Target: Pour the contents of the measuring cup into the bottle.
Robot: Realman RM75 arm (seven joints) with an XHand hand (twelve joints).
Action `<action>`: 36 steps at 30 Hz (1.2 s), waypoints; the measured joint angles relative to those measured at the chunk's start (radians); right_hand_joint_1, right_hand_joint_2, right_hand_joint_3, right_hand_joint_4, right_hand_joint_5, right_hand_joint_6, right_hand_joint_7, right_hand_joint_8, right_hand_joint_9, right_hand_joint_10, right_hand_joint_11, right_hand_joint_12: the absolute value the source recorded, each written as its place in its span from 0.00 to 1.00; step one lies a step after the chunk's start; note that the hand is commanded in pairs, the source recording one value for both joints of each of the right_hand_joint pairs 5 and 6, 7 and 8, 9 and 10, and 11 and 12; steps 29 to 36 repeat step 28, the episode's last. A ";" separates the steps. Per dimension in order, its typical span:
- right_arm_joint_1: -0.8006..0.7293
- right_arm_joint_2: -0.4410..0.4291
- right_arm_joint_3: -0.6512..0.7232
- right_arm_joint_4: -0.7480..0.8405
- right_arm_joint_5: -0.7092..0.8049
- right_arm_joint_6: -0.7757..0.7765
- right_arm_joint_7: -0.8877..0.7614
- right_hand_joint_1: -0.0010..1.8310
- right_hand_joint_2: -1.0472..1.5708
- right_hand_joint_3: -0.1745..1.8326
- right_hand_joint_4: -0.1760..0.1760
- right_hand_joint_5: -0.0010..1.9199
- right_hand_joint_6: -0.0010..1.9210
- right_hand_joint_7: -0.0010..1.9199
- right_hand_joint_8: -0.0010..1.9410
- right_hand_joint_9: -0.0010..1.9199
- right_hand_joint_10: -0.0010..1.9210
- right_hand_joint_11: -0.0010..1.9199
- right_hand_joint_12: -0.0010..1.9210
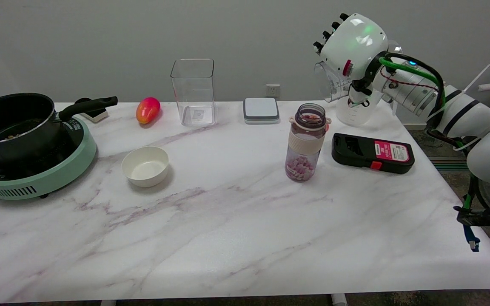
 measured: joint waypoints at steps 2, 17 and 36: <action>0.001 0.001 0.000 0.000 0.002 -0.001 0.000 0.77 0.89 0.25 0.50 1.00 1.00 0.96 0.95 0.83 0.83 0.70 0.70; 0.019 0.008 0.000 0.000 0.027 -0.020 -0.016 0.78 0.89 0.25 0.50 1.00 1.00 0.96 0.95 0.83 0.83 0.71 0.70; 0.033 0.011 -0.010 0.000 0.046 -0.025 -0.034 0.77 0.89 0.25 0.50 1.00 1.00 0.96 0.95 0.83 0.83 0.71 0.71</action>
